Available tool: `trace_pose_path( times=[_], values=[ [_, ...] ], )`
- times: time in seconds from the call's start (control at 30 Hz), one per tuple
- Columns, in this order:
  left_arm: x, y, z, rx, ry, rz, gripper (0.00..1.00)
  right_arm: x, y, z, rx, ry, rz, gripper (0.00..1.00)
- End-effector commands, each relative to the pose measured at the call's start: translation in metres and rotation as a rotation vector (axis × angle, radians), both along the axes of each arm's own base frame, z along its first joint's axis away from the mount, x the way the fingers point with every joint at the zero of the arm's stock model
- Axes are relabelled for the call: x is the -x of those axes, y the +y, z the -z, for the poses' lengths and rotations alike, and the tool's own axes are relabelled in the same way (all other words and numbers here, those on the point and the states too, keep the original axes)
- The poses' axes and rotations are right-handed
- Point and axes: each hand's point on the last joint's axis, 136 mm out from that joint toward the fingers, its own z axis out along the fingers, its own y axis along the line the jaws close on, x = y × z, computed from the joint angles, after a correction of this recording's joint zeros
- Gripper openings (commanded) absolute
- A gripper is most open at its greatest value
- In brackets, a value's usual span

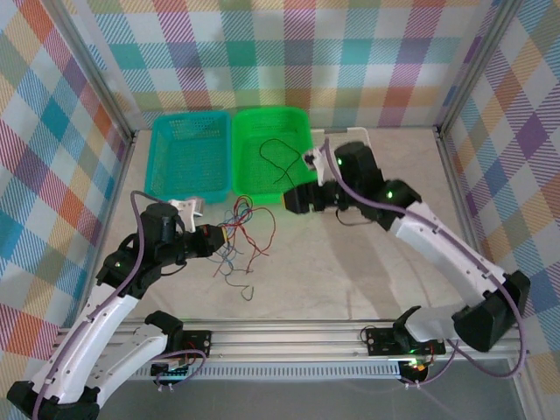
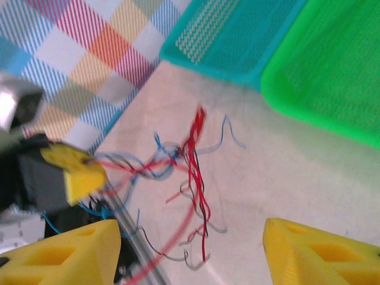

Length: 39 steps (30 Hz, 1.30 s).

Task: Untangle the cables
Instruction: Untie the cable from multiple cables.

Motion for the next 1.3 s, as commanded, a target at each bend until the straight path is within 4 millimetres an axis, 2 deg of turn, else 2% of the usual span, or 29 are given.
trace_pose_path(
  times=[0.0,0.1,0.23,0.5,0.6,0.7,0.8,0.83,0.87,1.03,1.27],
  values=[
    [0.008,-0.022,-0.028,0.136,-0.029,0.064,0.00,0.006,0.014,0.011,-0.134,-0.025,-0.063,0.63],
    [0.013,-0.029,-0.035,0.161,-0.035,0.089,0.00,0.018,0.019,0.035,-0.182,0.001,-0.088,0.62],
    [0.018,-0.039,-0.042,0.227,-0.026,0.119,0.00,0.032,0.042,0.062,-0.173,0.019,-0.147,0.60],
    [0.021,-0.050,-0.044,0.246,-0.030,0.148,0.00,0.028,0.065,0.080,-0.186,-0.014,-0.131,0.54],
    [0.022,-0.053,-0.047,0.258,-0.039,0.157,0.00,0.026,0.069,0.085,-0.184,-0.020,-0.118,0.47],
    [0.023,-0.051,-0.050,0.247,-0.050,0.158,0.00,0.022,0.067,0.088,-0.174,-0.028,-0.085,0.32],
    [0.025,-0.047,-0.052,0.222,-0.065,0.153,0.00,0.018,0.057,0.095,-0.132,-0.044,-0.037,0.14],
    [0.025,-0.044,-0.053,0.206,-0.074,0.148,0.00,0.017,0.053,0.097,-0.112,-0.051,-0.022,0.04],
    [0.025,-0.040,-0.051,0.180,-0.078,0.133,0.00,0.014,0.046,0.101,-0.081,-0.055,0.010,0.00],
    [0.024,-0.016,-0.043,0.029,-0.087,0.066,0.00,0.001,0.001,0.115,0.110,-0.103,0.188,0.00],
    [0.019,0.019,-0.035,-0.187,-0.089,-0.031,0.00,-0.012,-0.088,0.140,0.390,-0.026,0.435,0.00]
  ],
)
